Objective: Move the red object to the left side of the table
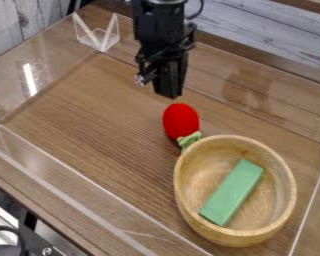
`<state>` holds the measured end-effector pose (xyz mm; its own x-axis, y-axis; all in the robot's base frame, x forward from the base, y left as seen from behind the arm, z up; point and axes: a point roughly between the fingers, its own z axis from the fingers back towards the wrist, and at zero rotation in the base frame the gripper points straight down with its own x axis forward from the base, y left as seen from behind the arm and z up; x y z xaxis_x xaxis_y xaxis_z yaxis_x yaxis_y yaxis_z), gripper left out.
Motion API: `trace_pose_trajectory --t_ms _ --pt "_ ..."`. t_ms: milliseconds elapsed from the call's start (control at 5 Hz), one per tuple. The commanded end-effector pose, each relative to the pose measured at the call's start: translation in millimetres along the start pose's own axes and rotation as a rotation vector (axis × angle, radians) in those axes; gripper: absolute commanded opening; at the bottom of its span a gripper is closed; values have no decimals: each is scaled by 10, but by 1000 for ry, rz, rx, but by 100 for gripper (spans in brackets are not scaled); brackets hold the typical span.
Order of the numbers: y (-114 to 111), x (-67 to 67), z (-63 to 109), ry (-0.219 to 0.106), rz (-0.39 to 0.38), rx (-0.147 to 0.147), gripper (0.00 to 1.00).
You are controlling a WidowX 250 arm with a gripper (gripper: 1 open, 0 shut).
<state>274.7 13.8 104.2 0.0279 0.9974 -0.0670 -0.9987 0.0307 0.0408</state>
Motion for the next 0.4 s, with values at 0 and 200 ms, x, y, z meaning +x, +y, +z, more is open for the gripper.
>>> trace_pose_trajectory --t_ms 0,200 --pt "-21 -26 219 3 -54 -42 0" --pt "18 77 427 20 -39 -59 0"
